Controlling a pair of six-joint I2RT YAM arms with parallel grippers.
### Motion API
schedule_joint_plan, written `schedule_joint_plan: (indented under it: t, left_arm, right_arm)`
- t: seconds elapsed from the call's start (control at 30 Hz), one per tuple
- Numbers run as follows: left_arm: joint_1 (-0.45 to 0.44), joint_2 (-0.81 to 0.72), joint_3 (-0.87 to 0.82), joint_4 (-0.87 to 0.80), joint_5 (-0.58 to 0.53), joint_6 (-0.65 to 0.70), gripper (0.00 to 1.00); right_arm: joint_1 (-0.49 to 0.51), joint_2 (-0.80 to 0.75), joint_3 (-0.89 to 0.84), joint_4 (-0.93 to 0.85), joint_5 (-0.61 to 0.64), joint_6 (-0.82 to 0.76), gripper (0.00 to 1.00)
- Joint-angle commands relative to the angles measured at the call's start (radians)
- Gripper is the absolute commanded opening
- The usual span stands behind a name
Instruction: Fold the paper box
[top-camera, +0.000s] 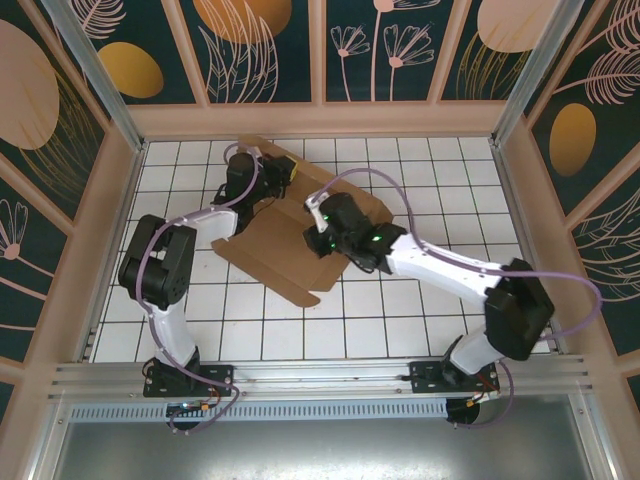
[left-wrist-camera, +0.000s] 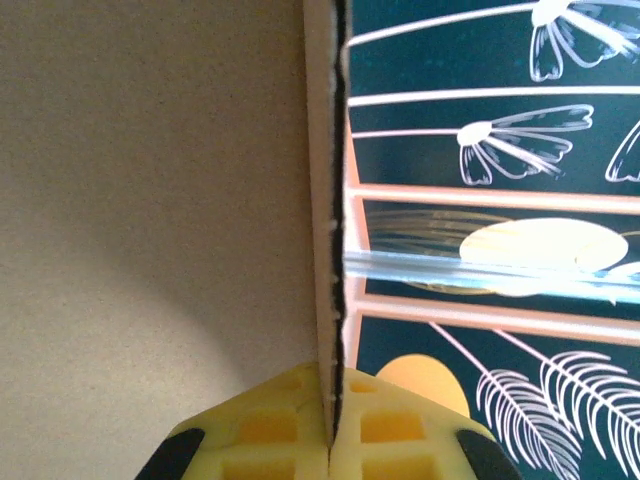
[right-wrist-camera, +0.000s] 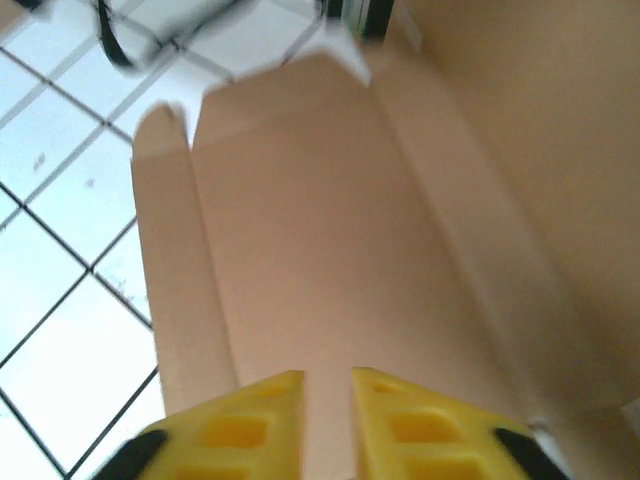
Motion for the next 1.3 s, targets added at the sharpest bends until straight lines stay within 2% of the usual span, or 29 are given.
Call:
schedule_joint_plan:
  t: [0.0, 0.03, 0.17, 0.3, 0.43, 0.53, 0.63, 0.8, 0.87, 0.93, 1.03, 1.27]
  left_arm:
    - [0.002, -0.064, -0.052, 0.068, -0.128, -0.012, 0.00]
    - [0.002, -0.073, -0.068, 0.082, -0.144, -0.013, 0.00]
    - [0.002, -0.111, -0.125, 0.137, -0.187, -0.012, 0.00]
    - [0.002, -0.148, -0.157, 0.077, -0.222, 0.058, 0.00]
    - [0.003, -0.201, -0.183, 0.002, -0.252, 0.153, 0.00]
    - [0.003, -0.233, -0.224, -0.003, -0.276, 0.173, 0.00]
    - [0.002, -0.238, -0.231, -0.028, -0.259, 0.187, 0.00]
    - [0.002, -0.209, -0.267, 0.023, -0.215, 0.095, 0.00]
    - [0.002, -0.201, -0.265, 0.000, -0.217, 0.070, 0.00]
    - [0.002, -0.190, -0.235, -0.072, -0.219, 0.063, 0.00]
    - [0.002, -0.183, -0.189, -0.169, -0.247, 0.076, 0.00]
    - [0.000, -0.180, -0.189, -0.218, -0.325, 0.065, 0.00]
  right_arm:
    - [0.054, 0.111, 0.047, -0.068, 0.001, 0.090, 0.05]
    - [0.065, 0.151, 0.065, -0.074, 0.016, 0.105, 0.01]
    - [0.099, 0.312, 0.165, -0.125, 0.052, 0.129, 0.00]
    - [0.110, 0.459, 0.273, -0.199, 0.038, 0.136, 0.00]
    - [0.102, 0.544, 0.344, -0.287, 0.062, 0.135, 0.00]
    - [0.093, 0.576, 0.356, -0.336, 0.105, 0.105, 0.00]
    - [0.078, 0.584, 0.322, -0.344, 0.127, 0.076, 0.00]
    - [0.032, 0.564, 0.250, -0.323, 0.129, 0.036, 0.00]
    - [0.015, 0.546, 0.224, -0.309, 0.127, 0.016, 0.00]
    - [0.002, 0.509, 0.184, -0.277, 0.073, -0.037, 0.00]
    - [-0.022, 0.462, 0.130, -0.257, 0.039, -0.102, 0.00]
    - [-0.100, 0.417, 0.092, -0.242, -0.022, -0.188, 0.00]
